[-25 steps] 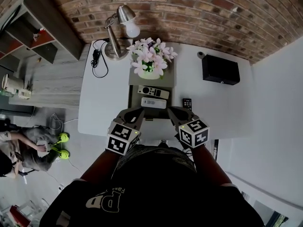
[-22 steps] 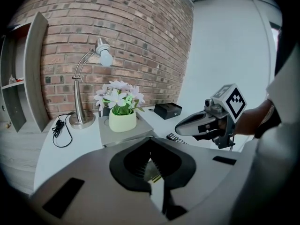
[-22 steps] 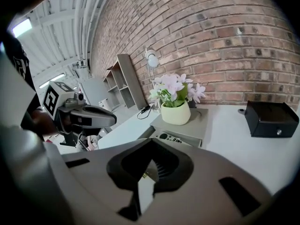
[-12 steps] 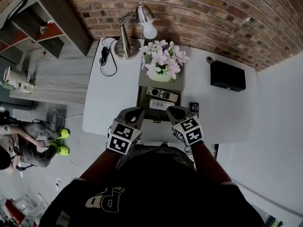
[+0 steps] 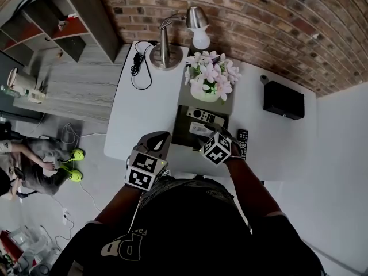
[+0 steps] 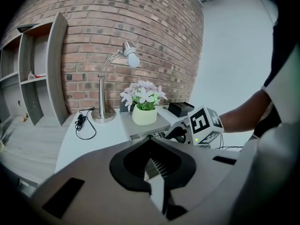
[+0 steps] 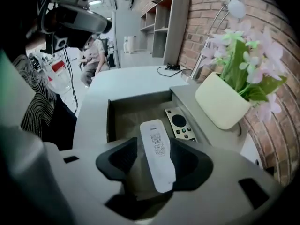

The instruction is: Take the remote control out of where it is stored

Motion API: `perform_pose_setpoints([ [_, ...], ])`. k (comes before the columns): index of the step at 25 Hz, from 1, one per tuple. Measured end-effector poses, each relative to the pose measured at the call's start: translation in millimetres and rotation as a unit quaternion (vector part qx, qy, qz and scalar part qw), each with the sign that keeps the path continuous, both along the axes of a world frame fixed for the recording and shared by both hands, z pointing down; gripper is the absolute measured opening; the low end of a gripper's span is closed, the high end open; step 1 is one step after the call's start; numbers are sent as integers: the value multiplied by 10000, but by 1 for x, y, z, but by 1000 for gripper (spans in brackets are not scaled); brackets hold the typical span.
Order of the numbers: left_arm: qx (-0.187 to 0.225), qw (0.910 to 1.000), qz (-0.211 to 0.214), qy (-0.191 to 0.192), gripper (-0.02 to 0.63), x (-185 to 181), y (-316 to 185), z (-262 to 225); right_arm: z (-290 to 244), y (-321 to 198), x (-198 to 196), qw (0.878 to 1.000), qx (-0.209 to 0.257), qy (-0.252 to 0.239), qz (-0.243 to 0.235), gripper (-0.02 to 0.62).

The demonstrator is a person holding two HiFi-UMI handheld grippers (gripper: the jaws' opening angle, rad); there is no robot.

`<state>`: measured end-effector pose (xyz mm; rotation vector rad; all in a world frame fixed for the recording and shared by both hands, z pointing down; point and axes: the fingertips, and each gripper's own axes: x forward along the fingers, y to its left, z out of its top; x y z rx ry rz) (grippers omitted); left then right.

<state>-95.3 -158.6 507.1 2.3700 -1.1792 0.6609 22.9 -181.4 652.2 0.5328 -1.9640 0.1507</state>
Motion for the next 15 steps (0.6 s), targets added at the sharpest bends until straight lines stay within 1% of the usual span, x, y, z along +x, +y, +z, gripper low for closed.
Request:
perform_pose_setpoints([
  [2, -9, 10000, -67, 0, 7, -6, 2, 0, 9, -4, 0, 9996, -5, 226, -190, 212],
  [5, -22, 9998, -176, -4, 6, -16, 3, 1, 18, -9, 1, 9982, -23, 425, -425, 213],
  [10, -30, 9993, -371, 18, 6, -30, 4, 2, 29, -10, 0, 9953, -253, 544, -757, 213],
  [15, -61, 9987, -505, 67, 6, -36, 4, 5, 33, -10, -1, 9925, -459, 685, -898, 213],
])
